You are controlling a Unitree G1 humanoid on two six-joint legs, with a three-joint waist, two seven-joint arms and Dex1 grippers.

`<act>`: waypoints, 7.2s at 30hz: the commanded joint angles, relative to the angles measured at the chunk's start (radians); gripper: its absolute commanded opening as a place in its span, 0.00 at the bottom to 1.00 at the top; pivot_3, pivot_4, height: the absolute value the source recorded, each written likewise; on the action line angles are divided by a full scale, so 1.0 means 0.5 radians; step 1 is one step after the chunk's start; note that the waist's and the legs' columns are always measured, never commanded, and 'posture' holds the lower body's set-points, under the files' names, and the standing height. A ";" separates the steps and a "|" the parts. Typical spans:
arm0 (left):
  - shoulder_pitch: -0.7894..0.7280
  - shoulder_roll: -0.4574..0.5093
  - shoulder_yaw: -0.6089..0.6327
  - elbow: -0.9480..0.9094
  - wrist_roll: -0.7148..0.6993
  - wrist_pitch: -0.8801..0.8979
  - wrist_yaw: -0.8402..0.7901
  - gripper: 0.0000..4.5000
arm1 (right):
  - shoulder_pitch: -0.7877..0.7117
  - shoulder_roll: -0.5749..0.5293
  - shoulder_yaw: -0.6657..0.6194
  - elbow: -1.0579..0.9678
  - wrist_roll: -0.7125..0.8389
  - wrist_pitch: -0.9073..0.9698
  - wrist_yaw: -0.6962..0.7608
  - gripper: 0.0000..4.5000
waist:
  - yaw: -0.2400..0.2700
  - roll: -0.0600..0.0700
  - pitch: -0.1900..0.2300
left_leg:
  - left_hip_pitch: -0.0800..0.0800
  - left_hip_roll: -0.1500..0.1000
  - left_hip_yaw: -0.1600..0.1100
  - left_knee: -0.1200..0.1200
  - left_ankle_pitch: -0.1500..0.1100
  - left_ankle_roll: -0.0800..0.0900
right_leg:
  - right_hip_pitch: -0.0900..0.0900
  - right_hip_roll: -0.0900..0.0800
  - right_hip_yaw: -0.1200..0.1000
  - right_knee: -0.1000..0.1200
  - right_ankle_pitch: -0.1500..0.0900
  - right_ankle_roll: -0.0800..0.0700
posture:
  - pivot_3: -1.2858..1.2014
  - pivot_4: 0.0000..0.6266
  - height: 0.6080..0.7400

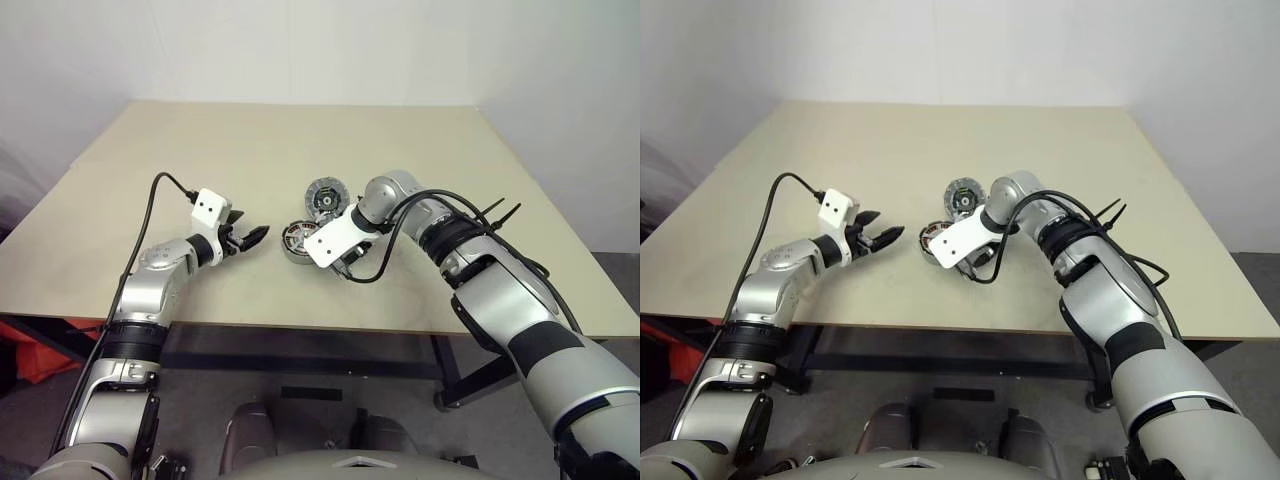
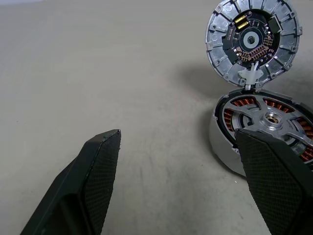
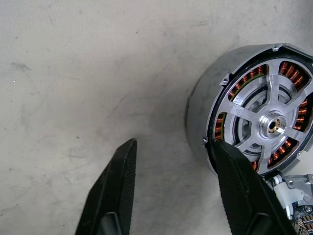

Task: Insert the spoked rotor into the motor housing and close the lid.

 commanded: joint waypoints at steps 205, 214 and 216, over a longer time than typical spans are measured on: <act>-0.125 0.269 0.008 -0.112 -0.043 0.168 -0.324 0.88 | 0.641 0.549 -0.940 -0.716 1.010 1.889 -1.528 0.01 | 0.049 0.002 0.003 | 0.030 -0.003 -0.002 -0.022 0.008 -0.016 | 0.012 0.004 0.007 0.000 0.002 0.005 | 0.52 0.00 1.00; -0.057 0.298 0.028 -0.155 -0.049 0.179 -0.314 0.88 | 0.614 0.613 -0.939 -0.545 0.998 1.790 -1.556 0.01 | 0.003 0.001 0.003 | 0.027 -0.003 -0.002 -0.022 0.008 -0.015 | 0.009 0.005 0.008 -0.001 0.003 -0.004 | 0.52 0.00 1.00; -0.034 0.306 0.035 -0.167 -0.056 0.182 -0.313 0.88 | 0.595 0.640 -0.947 -0.519 1.012 1.778 -1.549 0.01 | 0.000 0.001 0.003 | 0.028 -0.003 -0.002 -0.023 0.008 -0.015 | 0.008 0.005 0.008 -0.001 0.003 -0.004 | 0.52 0.00 1.00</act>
